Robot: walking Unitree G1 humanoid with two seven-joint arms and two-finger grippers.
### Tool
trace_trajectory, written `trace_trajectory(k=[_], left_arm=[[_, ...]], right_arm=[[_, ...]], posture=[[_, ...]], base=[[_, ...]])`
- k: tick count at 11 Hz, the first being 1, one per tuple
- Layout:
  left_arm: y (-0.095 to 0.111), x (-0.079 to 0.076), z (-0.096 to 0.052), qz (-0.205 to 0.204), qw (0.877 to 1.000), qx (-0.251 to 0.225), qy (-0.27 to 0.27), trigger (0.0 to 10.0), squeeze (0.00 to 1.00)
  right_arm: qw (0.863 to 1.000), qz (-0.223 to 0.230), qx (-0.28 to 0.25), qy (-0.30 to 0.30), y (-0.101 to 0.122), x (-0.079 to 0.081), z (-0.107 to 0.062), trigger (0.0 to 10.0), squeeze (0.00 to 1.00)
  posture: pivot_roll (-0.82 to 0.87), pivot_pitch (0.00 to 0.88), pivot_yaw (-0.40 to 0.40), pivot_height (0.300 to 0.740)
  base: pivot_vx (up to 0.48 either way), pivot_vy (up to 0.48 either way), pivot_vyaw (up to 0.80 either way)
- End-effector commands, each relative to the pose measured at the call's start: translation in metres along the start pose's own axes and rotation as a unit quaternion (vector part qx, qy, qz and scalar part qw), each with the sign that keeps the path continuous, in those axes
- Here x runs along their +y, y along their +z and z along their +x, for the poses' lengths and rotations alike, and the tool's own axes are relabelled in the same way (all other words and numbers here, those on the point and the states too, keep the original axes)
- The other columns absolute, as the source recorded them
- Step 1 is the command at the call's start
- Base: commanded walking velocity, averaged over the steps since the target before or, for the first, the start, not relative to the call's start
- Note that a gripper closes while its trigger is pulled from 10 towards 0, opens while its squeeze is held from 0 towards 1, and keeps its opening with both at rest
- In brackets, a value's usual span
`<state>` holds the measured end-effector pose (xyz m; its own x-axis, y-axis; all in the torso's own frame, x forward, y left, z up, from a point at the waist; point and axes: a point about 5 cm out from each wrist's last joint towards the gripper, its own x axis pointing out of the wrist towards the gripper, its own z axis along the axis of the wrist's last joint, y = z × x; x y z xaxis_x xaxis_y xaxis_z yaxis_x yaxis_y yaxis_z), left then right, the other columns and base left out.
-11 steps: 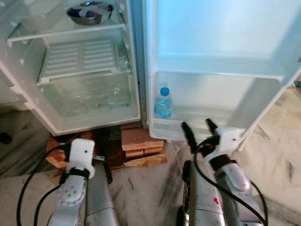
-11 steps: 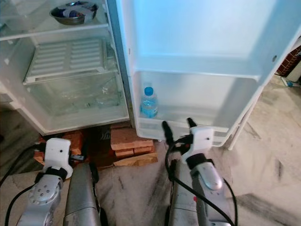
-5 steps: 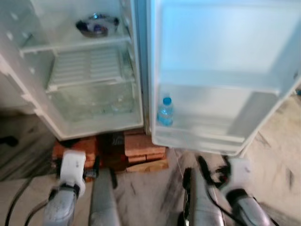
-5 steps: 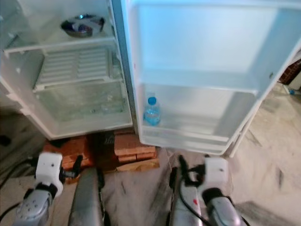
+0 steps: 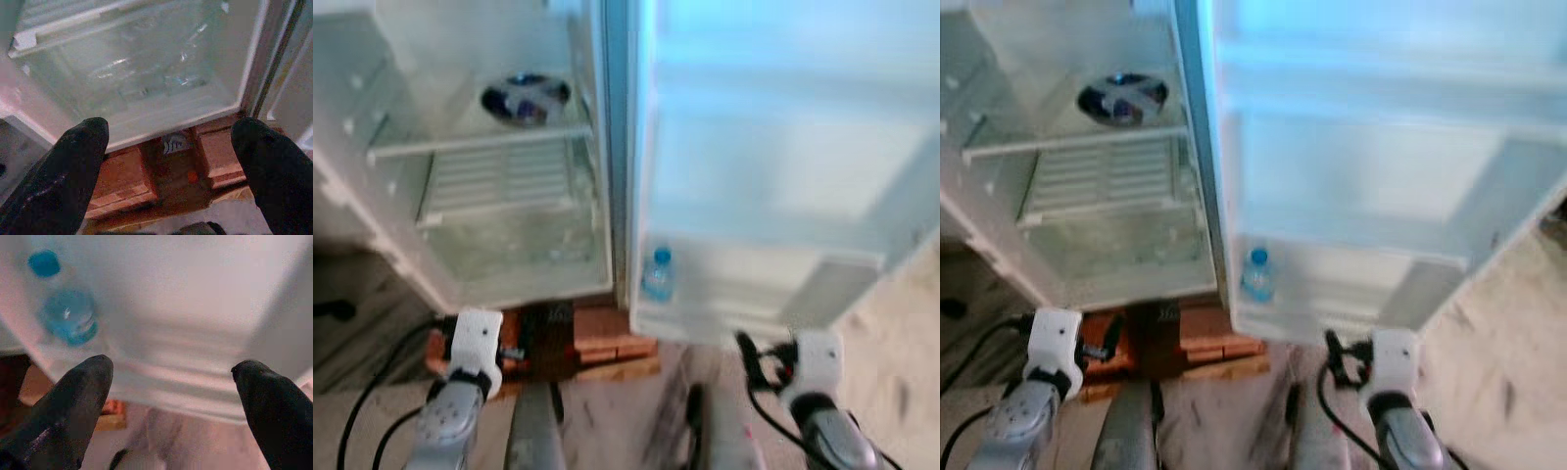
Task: Restocking fridge
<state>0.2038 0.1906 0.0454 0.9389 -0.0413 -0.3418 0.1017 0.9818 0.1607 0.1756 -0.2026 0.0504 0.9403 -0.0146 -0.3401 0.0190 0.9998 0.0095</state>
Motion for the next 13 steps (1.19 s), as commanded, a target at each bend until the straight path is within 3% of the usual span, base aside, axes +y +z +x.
trace_trajectory(k=[1,3,4,5,8,11,13], left_arm=[[0.004,0.003,-0.003,-0.001,1.0,-0.018,0.009,10.0,0.0],[0.025,0.003,0.0,-0.019,0.996,-0.08,0.022,10.0,0.0],[0.028,-0.001,0.002,-0.021,0.996,-0.08,0.017,10.0,0.0],[0.027,-0.003,0.004,-0.016,0.997,-0.078,0.013,10.0,0.0],[0.024,-0.006,0.006,-0.01,0.998,-0.065,0.013,10.0,0.0],[0.021,-0.007,0.008,-0.009,0.998,-0.052,0.019,10.0,0.0],[0.02,-0.009,0.01,-0.005,0.999,-0.049,0.014,10.0,0.0]], right_arm=[[0.999,-0.013,-0.048,0.011,0.015,0.001,0.001,10.0,0.0],[0.99,-0.053,-0.127,0.043,0.046,0.017,0.006,10.0,0.0],[0.99,-0.06,-0.115,0.062,0.045,0.025,0.006,10.0,0.0],[0.994,-0.032,-0.089,0.056,0.036,0.023,0.009,10.0,0.0],[0.997,-0.014,-0.054,0.046,0.031,0.019,0.015,10.0,0.0],[0.997,-0.016,-0.057,0.053,0.032,0.018,0.015,10.0,0.0],[0.995,0.01,-0.067,0.072,0.04,0.022,0.022,10.0,0.0]], posture=[[0.05,0.0,0.007,0.688],[0.05,0.0,-0.002,0.707],[0.05,0.0,-0.006,0.707],[0.05,0.0,-0.007,0.707],[0.06,0.0,-0.011,0.707],[0.06,0.0,-0.01,0.707],[0.05,0.0,-0.004,0.707]], base=[[0.0,0.0,0.0],[0.0,0.0,0.0],[0.0,0.0,0.0],[0.0,0.0,0.0],[0.0,0.0,0.0],[0.0,0.0,0.0],[-0.302,0.0,0.0]])
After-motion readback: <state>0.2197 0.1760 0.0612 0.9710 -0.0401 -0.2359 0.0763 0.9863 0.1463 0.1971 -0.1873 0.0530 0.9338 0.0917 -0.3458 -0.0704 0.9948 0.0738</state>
